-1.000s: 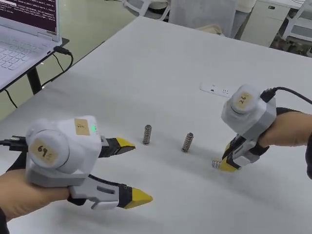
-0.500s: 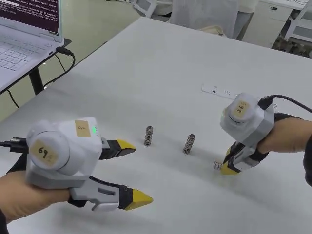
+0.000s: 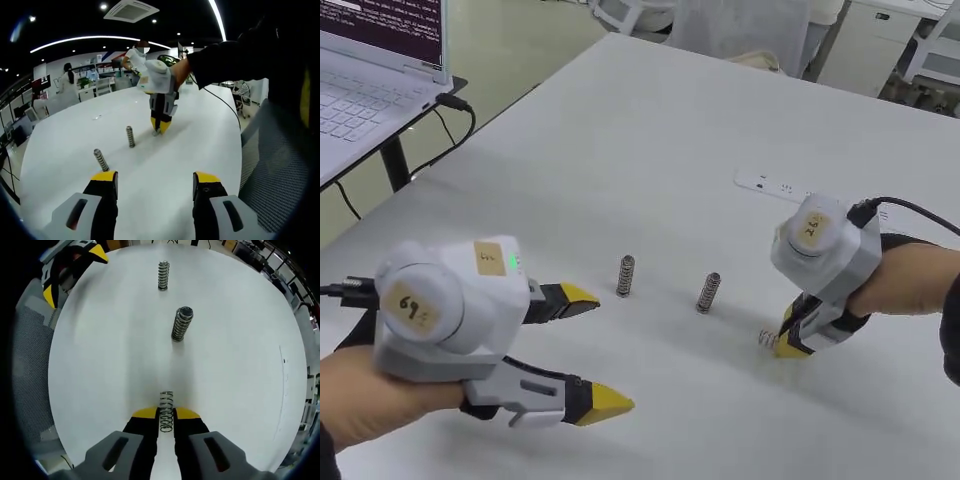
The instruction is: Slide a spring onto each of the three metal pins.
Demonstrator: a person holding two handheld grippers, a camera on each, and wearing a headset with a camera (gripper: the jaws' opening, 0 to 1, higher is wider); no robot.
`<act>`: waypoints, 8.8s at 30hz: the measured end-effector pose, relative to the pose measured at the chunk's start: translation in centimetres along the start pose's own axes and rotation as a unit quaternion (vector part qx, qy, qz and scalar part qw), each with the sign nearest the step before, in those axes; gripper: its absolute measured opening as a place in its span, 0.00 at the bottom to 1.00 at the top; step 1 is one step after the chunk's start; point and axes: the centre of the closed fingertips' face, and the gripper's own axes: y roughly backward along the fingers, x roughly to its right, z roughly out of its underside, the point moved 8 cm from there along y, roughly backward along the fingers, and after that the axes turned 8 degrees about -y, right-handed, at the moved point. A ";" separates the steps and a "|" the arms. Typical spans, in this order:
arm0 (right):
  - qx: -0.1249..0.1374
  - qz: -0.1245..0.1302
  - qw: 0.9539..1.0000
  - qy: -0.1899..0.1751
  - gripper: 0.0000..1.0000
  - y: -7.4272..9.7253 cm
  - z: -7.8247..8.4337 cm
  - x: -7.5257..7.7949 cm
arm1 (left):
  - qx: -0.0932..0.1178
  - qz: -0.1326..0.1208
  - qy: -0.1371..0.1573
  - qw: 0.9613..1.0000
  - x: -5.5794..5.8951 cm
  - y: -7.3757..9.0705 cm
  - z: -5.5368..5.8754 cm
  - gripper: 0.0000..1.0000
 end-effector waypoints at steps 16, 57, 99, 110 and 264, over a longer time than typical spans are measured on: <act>0.001 -0.005 1.000 0.005 0.08 1.0 0.0 -1.2 | 0.003 0.007 -0.007 1.000 0.2 -0.3 -0.5 0.55; 0.076 -0.034 0.994 0.067 0.08 8.4 -3.4 -8.1 | 0.037 0.081 -0.050 0.995 0.6 -3.7 -6.1 0.41; 0.078 -0.050 0.989 0.118 0.08 8.8 -4.4 -10.7 | 0.046 0.122 -0.091 0.987 2.2 -5.7 -7.6 0.12; 0.077 -0.054 0.987 0.131 0.08 8.8 -4.5 -11.0 | 0.045 0.131 -0.092 0.986 2.5 -5.7 -7.5 0.06; 0.128 -0.047 0.981 0.140 0.08 12.1 -6.1 -11.6 | 0.069 0.121 -0.076 0.987 1.8 -5.1 -7.5 0.02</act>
